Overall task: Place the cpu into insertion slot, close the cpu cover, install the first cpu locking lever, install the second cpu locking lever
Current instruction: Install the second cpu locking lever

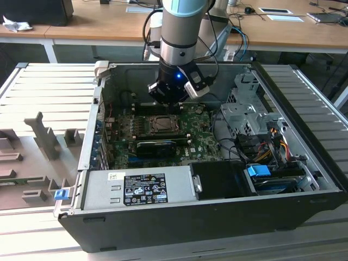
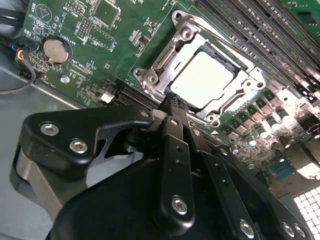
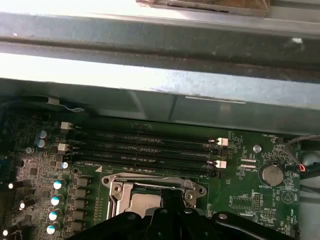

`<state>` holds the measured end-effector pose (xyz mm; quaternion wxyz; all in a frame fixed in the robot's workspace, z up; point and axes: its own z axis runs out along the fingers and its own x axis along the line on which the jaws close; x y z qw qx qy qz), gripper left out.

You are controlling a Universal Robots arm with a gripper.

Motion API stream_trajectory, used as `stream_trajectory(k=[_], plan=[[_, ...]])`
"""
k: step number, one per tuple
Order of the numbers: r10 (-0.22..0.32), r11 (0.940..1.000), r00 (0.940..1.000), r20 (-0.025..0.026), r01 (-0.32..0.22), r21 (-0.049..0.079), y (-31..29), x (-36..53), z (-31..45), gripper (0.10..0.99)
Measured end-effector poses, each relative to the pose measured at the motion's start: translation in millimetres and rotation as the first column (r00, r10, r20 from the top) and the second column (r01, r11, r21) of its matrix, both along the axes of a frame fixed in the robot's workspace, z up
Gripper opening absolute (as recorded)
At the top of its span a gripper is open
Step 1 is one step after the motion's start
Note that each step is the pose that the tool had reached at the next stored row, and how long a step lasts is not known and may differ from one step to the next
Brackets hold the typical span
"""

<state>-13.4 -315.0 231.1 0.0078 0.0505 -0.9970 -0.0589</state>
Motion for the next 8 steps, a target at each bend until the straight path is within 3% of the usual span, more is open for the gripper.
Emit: stream_trajectory(k=[8], plan=[[0.000, 1.0000, 1.0000, 0.0001, 0.000, 0.000, -6.6, -0.1, -0.2, 0.106]])
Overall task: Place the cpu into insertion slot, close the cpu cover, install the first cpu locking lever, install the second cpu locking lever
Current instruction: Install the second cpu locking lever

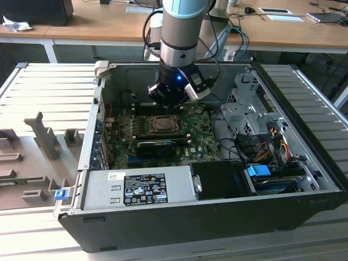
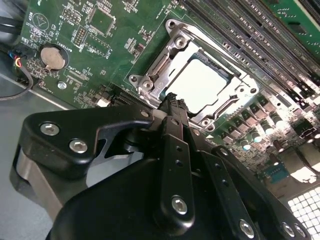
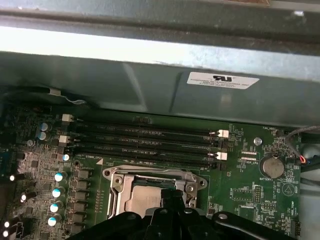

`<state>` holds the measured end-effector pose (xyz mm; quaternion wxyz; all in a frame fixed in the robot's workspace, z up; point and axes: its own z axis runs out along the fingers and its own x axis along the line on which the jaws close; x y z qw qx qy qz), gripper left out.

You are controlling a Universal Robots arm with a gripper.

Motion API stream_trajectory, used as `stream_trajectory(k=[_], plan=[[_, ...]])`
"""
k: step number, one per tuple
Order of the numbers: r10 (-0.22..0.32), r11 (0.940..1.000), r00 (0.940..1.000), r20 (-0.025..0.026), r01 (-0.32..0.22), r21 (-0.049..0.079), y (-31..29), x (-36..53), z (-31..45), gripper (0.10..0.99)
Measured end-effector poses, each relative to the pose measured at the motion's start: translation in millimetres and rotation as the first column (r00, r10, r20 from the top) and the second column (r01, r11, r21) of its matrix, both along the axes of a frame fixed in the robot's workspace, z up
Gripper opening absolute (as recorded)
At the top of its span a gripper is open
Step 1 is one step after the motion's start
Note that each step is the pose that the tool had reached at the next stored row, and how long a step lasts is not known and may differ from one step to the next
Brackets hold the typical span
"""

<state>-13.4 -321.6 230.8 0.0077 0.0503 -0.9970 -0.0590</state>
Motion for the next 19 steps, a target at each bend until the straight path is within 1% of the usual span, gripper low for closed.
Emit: stream_trajectory(k=[4, 6, 8, 10, 11, 13, 15, 19], plan=[[0.000, 1.0000, 1.0000, -0.0001, 0.000, 0.000, -0.3, 0.0, 1.9, 0.106], [0.000, 1.0000, 1.0000, 0.0000, 0.000, 0.000, -0.3, 0.0, 5.1, 0.106], [0.000, 1.0000, 1.0000, 0.0000, 0.000, 0.000, -0.4, 0.0, 6.4, 0.106], [0.000, 1.0000, 1.0000, 0.0000, 0.000, 0.000, -2.7, 0.0, 6.4, 0.106], [0.000, 1.0000, 1.0000, 0.0000, 0.000, 0.000, -4.1, 0.0, 6.3, 0.106], [0.000, 1.0000, 1.0000, 0.0000, 0.000, 0.000, -11.3, 0.0, 6.3, 0.106], [0.000, 1.0000, 1.0000, 0.0000, 0.000, 0.000, -19.8, 0.0, 6.3, 0.106], [0.000, 1.0000, 1.0000, -0.0001, 0.000, 0.000, -21.9, -0.1, 7.9, 0.106]])
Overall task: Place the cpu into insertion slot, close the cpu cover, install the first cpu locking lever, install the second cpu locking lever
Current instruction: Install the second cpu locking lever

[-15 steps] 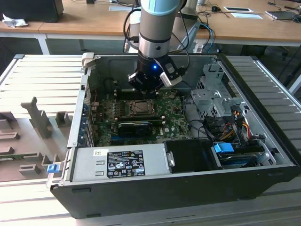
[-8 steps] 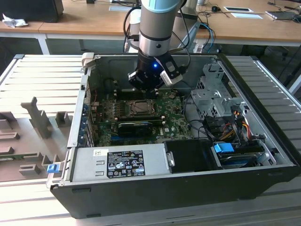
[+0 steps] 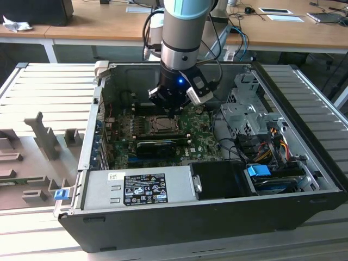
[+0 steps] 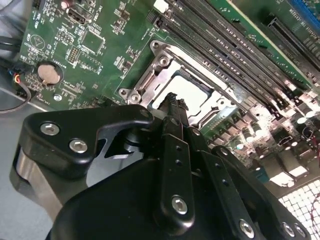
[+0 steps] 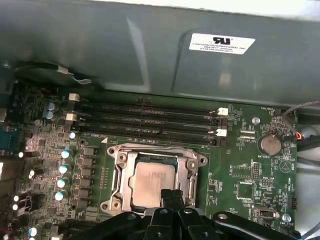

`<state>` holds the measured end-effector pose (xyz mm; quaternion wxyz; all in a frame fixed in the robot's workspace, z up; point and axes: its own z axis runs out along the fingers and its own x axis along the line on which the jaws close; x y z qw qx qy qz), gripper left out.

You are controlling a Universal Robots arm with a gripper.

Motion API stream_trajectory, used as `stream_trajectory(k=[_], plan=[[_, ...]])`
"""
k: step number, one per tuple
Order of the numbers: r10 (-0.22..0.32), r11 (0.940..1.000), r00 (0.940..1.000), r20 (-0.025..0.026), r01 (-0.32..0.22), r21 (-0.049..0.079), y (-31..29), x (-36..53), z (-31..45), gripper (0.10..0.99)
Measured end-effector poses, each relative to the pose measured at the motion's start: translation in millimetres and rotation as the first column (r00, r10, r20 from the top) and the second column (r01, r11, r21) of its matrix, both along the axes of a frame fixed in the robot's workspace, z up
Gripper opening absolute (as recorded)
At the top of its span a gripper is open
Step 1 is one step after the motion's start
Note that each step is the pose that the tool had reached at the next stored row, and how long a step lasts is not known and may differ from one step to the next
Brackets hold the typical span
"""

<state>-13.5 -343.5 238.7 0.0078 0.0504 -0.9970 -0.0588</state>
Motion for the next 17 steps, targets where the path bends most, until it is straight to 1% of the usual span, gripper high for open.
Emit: stream_trajectory(k=[3, 5, 9, 10, 11, 13, 17], plan=[[0.000, 1.0000, 1.0000, 0.0001, 0.000, 0.000, -0.4, 0.0, 5.9, 0.106], [0.000, 1.0000, 1.0000, 0.0000, 0.000, 0.000, -0.9, 0.1, 11.4, 0.106], [0.000, 1.0000, 1.0000, 0.0001, 0.000, 0.000, -4.0, 0.0, 11.7, 0.106], [0.000, 1.0000, 1.0000, 0.0001, 0.000, 0.000, -6.1, 0.0, 11.7, 0.106], [0.000, 1.0000, 1.0000, 0.0001, 0.000, 0.000, -9.8, 0.0, 11.7, 0.106], [0.000, 1.0000, 1.0000, 0.0001, 0.000, 0.000, -11.5, 0.0, 11.8, 0.106], [0.000, 1.0000, 1.0000, 0.0001, 0.000, 0.000, -12.6, 0.0, 16.1, 0.106]])
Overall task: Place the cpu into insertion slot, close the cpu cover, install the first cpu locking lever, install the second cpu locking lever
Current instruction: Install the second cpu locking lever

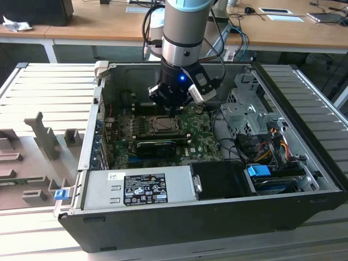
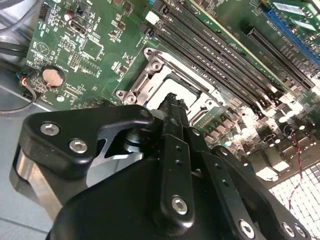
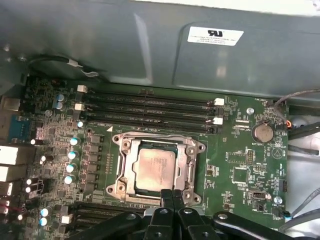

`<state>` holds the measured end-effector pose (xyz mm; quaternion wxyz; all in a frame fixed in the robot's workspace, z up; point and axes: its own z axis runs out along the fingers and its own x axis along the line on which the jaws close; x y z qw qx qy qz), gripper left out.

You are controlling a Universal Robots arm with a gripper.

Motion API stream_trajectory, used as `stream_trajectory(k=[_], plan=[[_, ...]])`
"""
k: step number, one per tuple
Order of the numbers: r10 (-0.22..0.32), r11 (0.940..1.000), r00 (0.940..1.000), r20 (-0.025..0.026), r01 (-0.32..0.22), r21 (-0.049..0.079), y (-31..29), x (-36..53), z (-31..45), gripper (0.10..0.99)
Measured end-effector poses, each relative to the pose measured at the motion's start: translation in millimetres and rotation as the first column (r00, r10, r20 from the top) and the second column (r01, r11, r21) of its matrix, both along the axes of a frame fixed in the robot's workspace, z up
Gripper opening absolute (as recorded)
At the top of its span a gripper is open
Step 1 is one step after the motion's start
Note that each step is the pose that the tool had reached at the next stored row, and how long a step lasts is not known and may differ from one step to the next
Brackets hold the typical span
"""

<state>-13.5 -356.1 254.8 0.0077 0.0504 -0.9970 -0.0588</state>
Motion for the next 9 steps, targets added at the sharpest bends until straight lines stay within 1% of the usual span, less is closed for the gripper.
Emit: stream_trajectory(k=[1, 4, 9], plan=[[0.000, 1.0000, 1.0000, 0.0001, 0.000, 0.000, -0.5, 0.0, 1.5, 0.106], [0.000, 1.0000, 1.0000, 0.0000, 0.000, 0.000, -3.4, 0.0, 1.8, 0.106], [0.000, 1.0000, 1.0000, 0.0000, 0.000, 0.000, -12.2, 0.0, 1.8, 0.106]])
